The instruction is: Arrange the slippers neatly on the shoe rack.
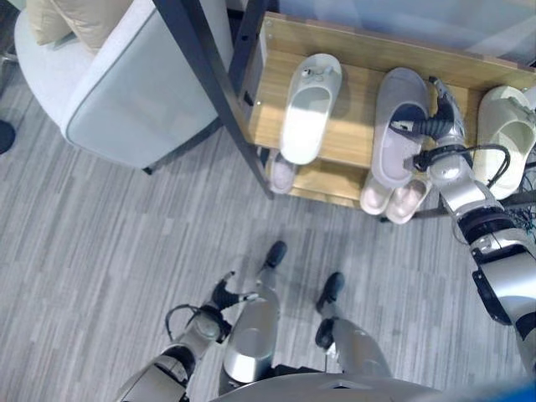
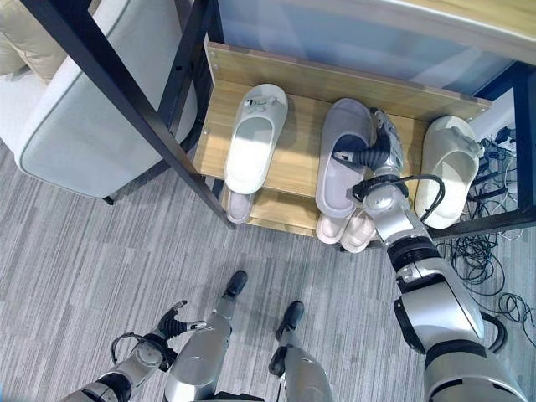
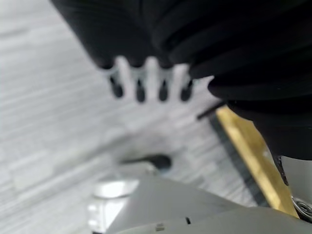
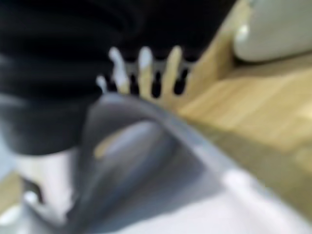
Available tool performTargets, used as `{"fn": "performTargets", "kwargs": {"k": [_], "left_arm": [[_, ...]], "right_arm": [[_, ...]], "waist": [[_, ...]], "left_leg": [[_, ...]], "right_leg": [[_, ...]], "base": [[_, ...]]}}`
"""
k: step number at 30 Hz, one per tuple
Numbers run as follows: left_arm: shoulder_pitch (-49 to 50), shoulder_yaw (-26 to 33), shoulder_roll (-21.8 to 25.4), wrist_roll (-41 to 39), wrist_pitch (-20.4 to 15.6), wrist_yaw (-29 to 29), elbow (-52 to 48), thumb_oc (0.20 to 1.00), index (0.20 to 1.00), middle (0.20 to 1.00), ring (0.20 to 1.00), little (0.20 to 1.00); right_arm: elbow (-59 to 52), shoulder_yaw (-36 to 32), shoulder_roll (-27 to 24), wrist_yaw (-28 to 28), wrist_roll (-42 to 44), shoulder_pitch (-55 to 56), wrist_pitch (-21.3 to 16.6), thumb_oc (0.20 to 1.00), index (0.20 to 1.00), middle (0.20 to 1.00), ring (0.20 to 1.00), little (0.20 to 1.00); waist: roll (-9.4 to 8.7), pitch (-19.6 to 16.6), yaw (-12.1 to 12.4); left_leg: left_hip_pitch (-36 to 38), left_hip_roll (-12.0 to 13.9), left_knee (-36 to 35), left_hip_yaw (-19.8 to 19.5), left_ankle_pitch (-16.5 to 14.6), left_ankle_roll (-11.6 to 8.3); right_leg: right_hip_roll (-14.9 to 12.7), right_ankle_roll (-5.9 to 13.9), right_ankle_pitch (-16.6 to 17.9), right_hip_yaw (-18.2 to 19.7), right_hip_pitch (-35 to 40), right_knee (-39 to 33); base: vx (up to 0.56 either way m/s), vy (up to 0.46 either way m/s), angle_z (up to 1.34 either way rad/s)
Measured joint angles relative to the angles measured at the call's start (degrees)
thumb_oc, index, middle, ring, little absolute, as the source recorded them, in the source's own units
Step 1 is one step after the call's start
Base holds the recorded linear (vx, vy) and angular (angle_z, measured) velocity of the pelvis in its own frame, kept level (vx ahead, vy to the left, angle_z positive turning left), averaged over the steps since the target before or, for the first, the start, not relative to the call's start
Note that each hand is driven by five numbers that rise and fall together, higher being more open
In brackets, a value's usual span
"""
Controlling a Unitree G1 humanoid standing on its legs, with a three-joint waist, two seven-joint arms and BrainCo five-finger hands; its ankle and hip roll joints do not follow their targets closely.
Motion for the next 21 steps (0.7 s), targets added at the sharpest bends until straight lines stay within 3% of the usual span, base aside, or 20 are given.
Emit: {"fn": "performTargets", "kwargs": {"k": [1,3,4,5,15,16,17,19,21], "left_arm": [[0.0,0.0,0.0,-0.1,0.0,0.0,0.0,1.000,1.000,1.000,1.000,1.000],[0.0,0.0,0.0,-0.3,0.0,0.0,0.2,1.000,1.000,1.000,1.000,1.000],[0.0,0.0,0.0,-0.3,0.0,0.0,0.3,1.000,1.000,1.000,1.000,1.000],[0.0,0.0,0.0,-0.4,0.0,0.1,0.6,1.000,1.000,1.000,1.000,1.000],[0.0,0.0,-0.2,-1.6,0.3,0.3,0.9,1.000,1.000,1.000,1.000,1.000],[0.0,0.1,-0.4,-2.0,0.4,0.3,1.0,1.000,1.000,1.000,1.000,1.000],[0.1,0.1,-0.4,-2.0,0.5,0.3,0.4,1.000,1.000,1.000,1.000,1.000],[0.1,0.1,-0.3,-2.0,0.5,0.4,0.4,1.000,1.000,1.000,1.000,1.000],[0.8,0.7,-0.4,-2.0,0.6,0.4,0.0,1.000,1.000,1.000,1.000,1.000]], "right_arm": [[2.7,0.3,0.0,0.0,0.0,-1.4,-0.1,1.000,1.000,1.000,1.000,1.000],[6.4,1.0,0.0,0.0,0.1,-3.3,0.1,0.426,0.426,0.426,0.426,0.426],[6.2,1.0,-0.1,0.0,0.3,-3.5,0.6,0.244,0.244,0.244,0.244,0.244],[5.4,1.2,-0.1,0.0,0.7,-3.5,0.6,0.200,0.200,0.200,0.200,0.200],[1.1,0.9,-0.1,-1.4,1.3,-2.6,0.9,0.200,0.200,0.200,0.200,0.200],[-5.4,-0.6,0.0,-1.6,1.1,1.0,1.4,0.200,0.200,0.200,0.200,0.200],[-20.0,-4.8,-0.1,-2.5,-0.7,9.6,0.8,0.200,0.200,0.200,0.200,0.200],[-25.2,-5.3,-0.1,-3.1,-2.9,13.9,0.6,0.200,0.200,0.200,0.200,0.200],[-39.0,-10.8,1.3,-5.6,-6.8,24.2,-1.0,0.200,0.200,0.200,0.200,0.200]], "waist": [[-0.05,0.0,0.1],[-0.06,-0.1,0.0],[-0.12,-0.1,-0.1],[-0.22,-0.5,-0.3],[-0.44,-1.3,-0.5],[-0.41,-1.4,-0.8],[-0.39,-1.4,-0.9],[-0.38,-1.4,-2.0],[-0.32,-1.4,-3.3]], "left_leg": [[0.0,-0.1,0.1,-0.1,-0.1,-0.07],[-0.1,-0.2,0.2,0.0,-0.1,-0.10],[-0.4,-0.3,0.5,-0.1,-0.1,-0.12],[-1.0,-0.4,0.8,-0.1,-0.2,-0.09],[-2.8,-1.1,2.0,-0.2,-0.2,-0.02],[-3.3,-1.3,2.7,-0.2,-0.5,0.03],[-3.7,-1.4,2.8,-0.2,-0.6,0.07],[-3.7,-1.5,2.9,0.0,-0.6,0.06],[-3.7,-1.5,3.0,0.3,-0.6,0.07]], "right_leg": [[-0.2,0.00,0.0,0.0,0.0,0.0],[-0.4,0.08,0.1,0.0,0.0,0.0],[-0.4,0.12,0.0,0.0,-0.1,0.0],[-0.5,0.12,0.0,0.0,-0.6,0.0],[-0.9,0.25,0.3,-0.2,-1.7,0.0],[-0.9,0.25,0.3,-0.2,-1.9,0.0],[-0.9,0.21,0.3,-0.2,-2.2,0.0],[-1.0,0.14,0.5,0.0,-2.3,0.1],[-1.1,0.09,0.5,0.2,-2.4,0.3]], "base": [[0.00,0.000,0.00],[0.00,0.000,0.00],[0.00,0.000,0.00],[0.00,0.000,0.00],[0.01,-0.002,0.01],[0.04,-0.025,0.04],[0.02,-0.043,0.02],[0.00,-0.059,-0.02],[-0.02,-0.079,-0.09]]}}
